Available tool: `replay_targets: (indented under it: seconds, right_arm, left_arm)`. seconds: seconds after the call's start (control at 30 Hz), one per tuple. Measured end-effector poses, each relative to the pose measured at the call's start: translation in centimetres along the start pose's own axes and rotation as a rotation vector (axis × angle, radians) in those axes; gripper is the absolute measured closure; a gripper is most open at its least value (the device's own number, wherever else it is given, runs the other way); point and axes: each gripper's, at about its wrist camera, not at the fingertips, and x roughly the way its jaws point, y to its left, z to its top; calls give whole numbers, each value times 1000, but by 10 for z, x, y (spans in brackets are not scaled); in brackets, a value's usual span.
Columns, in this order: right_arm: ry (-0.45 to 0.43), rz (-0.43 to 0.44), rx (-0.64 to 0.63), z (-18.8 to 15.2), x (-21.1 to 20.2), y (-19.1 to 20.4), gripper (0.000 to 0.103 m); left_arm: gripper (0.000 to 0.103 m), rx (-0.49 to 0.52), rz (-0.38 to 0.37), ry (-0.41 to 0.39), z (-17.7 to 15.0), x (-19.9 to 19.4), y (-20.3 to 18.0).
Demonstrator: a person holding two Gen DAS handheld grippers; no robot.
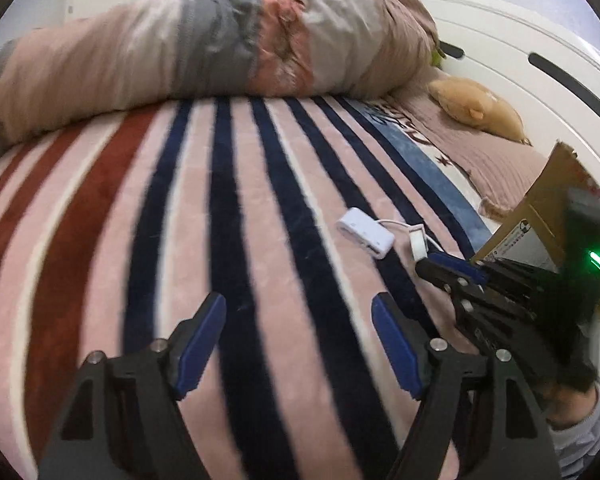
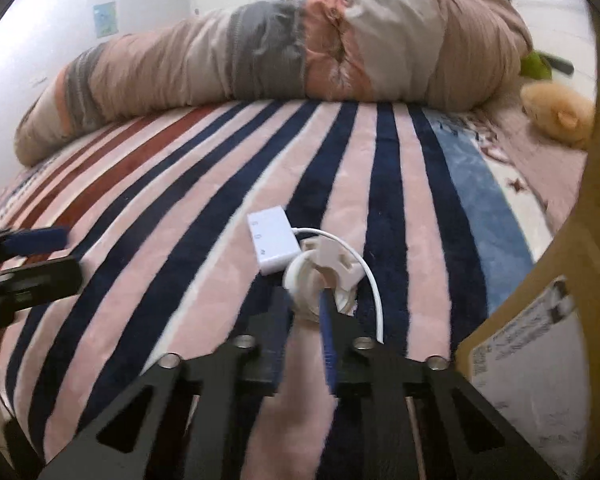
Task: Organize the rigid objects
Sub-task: 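Move both open grippers back over the white adapter and tape roll, then grasp the white card-reader adapter with left gripper while right grasps the clear tape roll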
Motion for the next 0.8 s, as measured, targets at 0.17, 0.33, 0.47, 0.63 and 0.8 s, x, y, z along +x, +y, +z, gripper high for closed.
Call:
replay_targets:
  seconds: [0.17, 0.33, 0.47, 0.63, 0.8]
  right_arm:
    - [38, -11, -39, -12, -8, 5, 94]
    - [46, -27, -21, -20, -6, 4, 88]
    - [57, -24, -5, -17, -7, 2, 86]
    - [60, -28, -13, -10, -6, 2, 84]
    - [48, -29, 25, 3, -6, -2, 71]
  left_arm:
    - [30, 44, -68, 46, 19, 50, -17]
    - [24, 109, -51, 71, 36, 93, -36]
    - [23, 163, -26, 55, 44, 107, -46]
    - [56, 169, -68, 32, 47, 106, -45]
    - [75, 150, -93, 29, 49, 100, -38]
